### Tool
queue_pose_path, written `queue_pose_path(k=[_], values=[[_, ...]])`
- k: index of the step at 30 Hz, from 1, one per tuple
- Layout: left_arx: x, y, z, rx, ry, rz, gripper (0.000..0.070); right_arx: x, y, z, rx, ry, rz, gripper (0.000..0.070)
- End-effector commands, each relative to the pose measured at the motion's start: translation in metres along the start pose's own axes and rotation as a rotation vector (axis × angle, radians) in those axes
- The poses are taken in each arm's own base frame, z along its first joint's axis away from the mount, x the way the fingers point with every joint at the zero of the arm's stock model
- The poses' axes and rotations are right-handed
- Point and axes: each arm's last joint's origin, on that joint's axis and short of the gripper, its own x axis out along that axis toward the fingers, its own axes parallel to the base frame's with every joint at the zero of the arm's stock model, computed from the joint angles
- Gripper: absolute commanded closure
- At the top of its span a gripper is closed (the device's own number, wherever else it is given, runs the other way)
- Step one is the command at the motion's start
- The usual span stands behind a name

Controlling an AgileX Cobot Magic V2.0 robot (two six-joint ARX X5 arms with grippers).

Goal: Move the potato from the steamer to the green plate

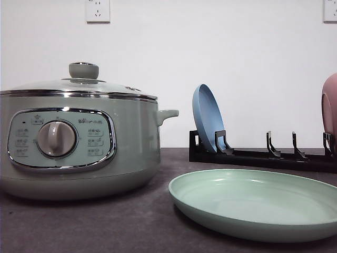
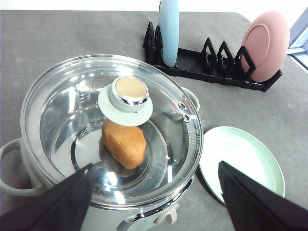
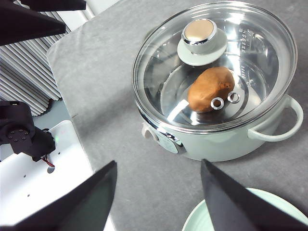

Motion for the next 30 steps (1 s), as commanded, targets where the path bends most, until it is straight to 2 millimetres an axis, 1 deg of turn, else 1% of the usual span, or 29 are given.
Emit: queue_pose_path(k=[1, 5, 8, 13, 16, 20, 23, 26, 30], values=[[-0.003, -0.002, 0.006, 0.012, -0.022, -0.005, 0.0181, 0.002, 0.001, 0.004, 0.001, -0.006, 0.008, 0.0356], [-0.002, -0.001, 0.010, -0.022, -0.034, -0.004, 0.0180, 0.002, 0.001, 0.004, -0.002, -0.006, 0.008, 0.0356], [0.000, 0.000, 0.021, -0.036, -0.027, 0.002, 0.0177, 0.002, 0.001, 0.004, -0.004, -0.006, 0.008, 0.0356], [0.006, -0.001, 0.057, -0.023, 0.035, 0.045, 0.0177, 0.002, 0.001, 0.004, -0.009, -0.003, 0.007, 0.0356], [0.015, -0.004, 0.082, 0.001, 0.086, 0.063, 0.0177, 0.002, 0.001, 0.003, -0.011, -0.001, 0.007, 0.0356], [0.038, -0.008, 0.109, 0.025, 0.168, 0.091, 0.0178, 0.002, 0.001, 0.003, -0.011, -0.001, 0.007, 0.0356], [0.061, -0.009, 0.122, 0.050, 0.231, 0.123, 0.0179, 0.002, 0.001, 0.003, -0.009, 0.003, 0.007, 0.0356], [0.085, -0.009, 0.128, 0.060, 0.288, 0.128, 0.0180, 0.002, 0.001, 0.002, -0.009, 0.008, 0.007, 0.0356], [0.117, -0.008, 0.129, 0.071, 0.353, 0.132, 0.0181, 0.002, 0.001, 0.002, -0.008, 0.010, 0.007, 0.0356]])
